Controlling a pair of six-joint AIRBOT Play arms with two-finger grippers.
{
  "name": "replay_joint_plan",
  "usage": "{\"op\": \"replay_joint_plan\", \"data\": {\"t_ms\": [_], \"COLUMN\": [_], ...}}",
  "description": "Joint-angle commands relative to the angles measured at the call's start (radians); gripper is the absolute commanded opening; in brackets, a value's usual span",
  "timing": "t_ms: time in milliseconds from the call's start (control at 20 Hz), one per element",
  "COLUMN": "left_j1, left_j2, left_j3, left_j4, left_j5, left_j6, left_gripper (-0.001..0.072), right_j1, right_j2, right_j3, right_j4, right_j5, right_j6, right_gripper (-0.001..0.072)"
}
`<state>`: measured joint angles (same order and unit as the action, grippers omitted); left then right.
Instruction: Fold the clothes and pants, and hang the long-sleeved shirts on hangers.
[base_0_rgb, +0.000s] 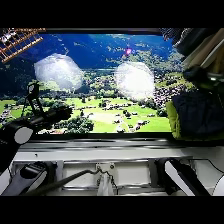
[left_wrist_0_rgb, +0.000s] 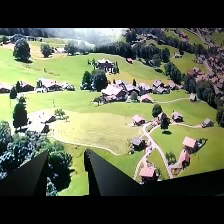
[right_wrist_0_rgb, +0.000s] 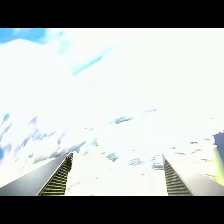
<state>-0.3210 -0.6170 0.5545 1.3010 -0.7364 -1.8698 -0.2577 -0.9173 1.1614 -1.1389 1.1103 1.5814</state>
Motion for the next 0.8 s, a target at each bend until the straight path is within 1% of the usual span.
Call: {"op": "replay_joint_plan", "data": {"t_ms": [0,250,750], "left_j1": [0.000,0.000,0.000], "left_j2": [0.000,0.000,0.000], "left_j3": [0.001,0.001,0.001], "left_j4": [0.000,0.000,0.000], "left_j5": [0.000,0.000,0.000], "left_j6": [0.000,0.000,0.000], "left_gripper": [0.0249,0.0249,0.0249], "right_j1": [0.227,0.347,0.358], "right_j2": [-0.018,-0.018,-0.018], "right_j3": [0.005,0.006,0.006], "right_j4": [-0.027,-0.016,-0.017], "right_j5": [-0.020,-0.023,-0.023], "right_j6": [-0.077,-0.076,-0.076], "right_gripper": [0.0646,0.0646,0.0646]}}
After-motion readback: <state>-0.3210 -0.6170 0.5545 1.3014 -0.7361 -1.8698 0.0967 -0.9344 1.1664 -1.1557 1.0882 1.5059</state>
